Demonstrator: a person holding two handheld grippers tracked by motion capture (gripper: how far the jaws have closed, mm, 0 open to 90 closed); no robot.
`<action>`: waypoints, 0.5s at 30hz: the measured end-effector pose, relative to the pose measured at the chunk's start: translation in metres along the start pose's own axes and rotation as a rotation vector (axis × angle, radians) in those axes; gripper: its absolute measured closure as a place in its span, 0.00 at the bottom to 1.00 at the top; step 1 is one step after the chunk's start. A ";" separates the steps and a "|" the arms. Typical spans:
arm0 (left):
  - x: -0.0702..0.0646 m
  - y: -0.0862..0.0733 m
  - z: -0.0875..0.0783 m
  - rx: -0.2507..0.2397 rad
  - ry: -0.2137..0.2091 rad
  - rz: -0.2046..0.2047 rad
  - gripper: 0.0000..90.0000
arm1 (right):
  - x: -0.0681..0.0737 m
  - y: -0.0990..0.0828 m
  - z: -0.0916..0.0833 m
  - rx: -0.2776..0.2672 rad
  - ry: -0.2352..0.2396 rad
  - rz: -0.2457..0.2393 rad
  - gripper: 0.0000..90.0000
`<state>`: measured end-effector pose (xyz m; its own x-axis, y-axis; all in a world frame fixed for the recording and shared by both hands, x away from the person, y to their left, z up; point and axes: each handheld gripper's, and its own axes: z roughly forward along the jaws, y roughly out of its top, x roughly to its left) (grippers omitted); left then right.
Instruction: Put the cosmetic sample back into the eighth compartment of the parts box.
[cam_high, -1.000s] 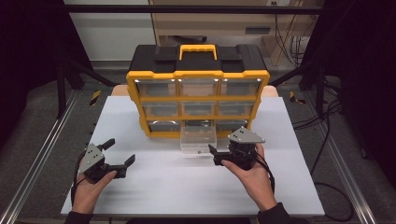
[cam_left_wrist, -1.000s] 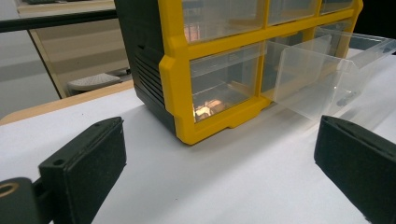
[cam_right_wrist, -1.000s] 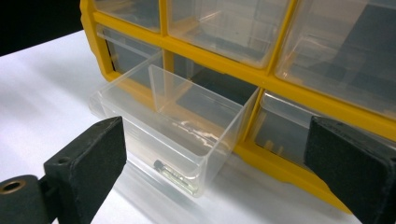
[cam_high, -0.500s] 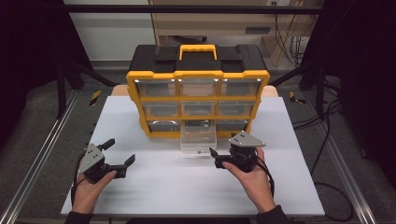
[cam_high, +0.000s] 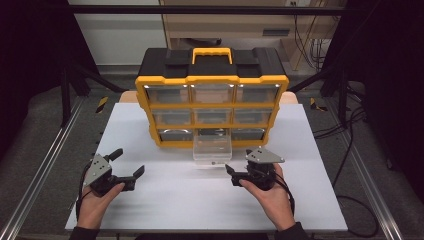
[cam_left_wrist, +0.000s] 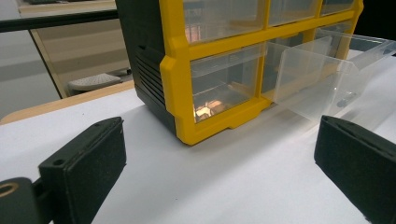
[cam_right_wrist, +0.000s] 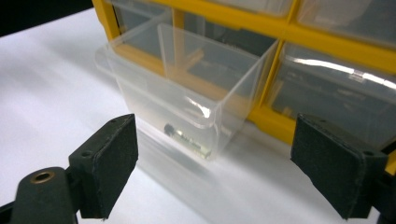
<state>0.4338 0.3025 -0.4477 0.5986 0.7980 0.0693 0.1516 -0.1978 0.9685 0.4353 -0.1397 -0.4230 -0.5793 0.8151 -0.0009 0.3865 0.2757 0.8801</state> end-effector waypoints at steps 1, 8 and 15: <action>0.000 0.000 0.000 0.001 0.000 0.000 0.02 | 0.000 -0.002 0.000 0.011 0.001 0.000 0.17; 0.000 0.000 0.000 -0.003 -0.004 -0.002 0.02 | -0.004 -0.014 0.004 0.078 0.015 0.003 0.20; 0.000 0.000 0.000 -0.004 -0.002 -0.004 0.02 | -0.002 -0.015 0.002 0.097 0.019 -0.036 0.49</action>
<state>0.4341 0.3027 -0.4474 0.6000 0.7973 0.0653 0.1505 -0.1927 0.9696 0.4316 -0.1443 -0.4372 -0.6071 0.7943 -0.0222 0.4325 0.3537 0.8294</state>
